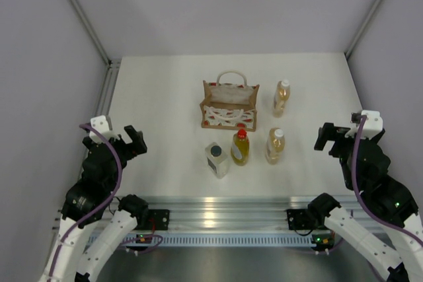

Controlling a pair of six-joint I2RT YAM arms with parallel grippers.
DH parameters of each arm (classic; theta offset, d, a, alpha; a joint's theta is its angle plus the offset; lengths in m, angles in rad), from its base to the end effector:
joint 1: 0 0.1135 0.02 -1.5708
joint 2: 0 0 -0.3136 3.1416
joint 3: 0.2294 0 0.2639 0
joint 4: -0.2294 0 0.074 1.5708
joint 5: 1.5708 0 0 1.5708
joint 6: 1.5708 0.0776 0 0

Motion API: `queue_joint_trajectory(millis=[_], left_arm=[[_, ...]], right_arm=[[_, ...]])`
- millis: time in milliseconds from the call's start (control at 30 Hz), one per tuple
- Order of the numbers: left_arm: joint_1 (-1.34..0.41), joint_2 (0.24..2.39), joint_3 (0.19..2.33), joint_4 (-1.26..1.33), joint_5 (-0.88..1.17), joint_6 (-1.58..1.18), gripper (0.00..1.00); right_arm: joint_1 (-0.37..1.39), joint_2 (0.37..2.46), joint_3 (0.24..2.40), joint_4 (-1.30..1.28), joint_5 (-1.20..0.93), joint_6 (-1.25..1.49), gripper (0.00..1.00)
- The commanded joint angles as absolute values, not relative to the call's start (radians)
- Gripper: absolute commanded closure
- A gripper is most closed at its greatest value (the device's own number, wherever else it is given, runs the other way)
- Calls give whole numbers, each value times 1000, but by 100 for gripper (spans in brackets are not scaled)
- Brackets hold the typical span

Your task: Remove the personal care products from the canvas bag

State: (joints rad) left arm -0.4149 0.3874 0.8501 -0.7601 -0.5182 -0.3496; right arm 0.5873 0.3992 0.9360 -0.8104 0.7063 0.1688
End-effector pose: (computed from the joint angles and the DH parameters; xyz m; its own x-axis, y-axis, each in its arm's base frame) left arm 0.0777 0.0078 0.3589 -0.2234 -0.2267 -0.9480 -0.1700 0.9667 -0.1911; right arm 0.0689 -0.0146 0.3824 -0.2052 0.0170 -0.9786 0.1350 0.9908 -0.0111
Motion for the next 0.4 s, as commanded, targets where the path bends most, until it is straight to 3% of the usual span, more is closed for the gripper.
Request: queue_joint_trajectory(millis=[0, 367], left_arm=[[-417, 374, 844, -716, -534, -354, 1], [-416, 370, 844, -716, -543, -357, 1]], right_arm=[[595, 387, 953, -830, 704, 175, 1], [597, 396, 954, -830, 700, 175, 0]])
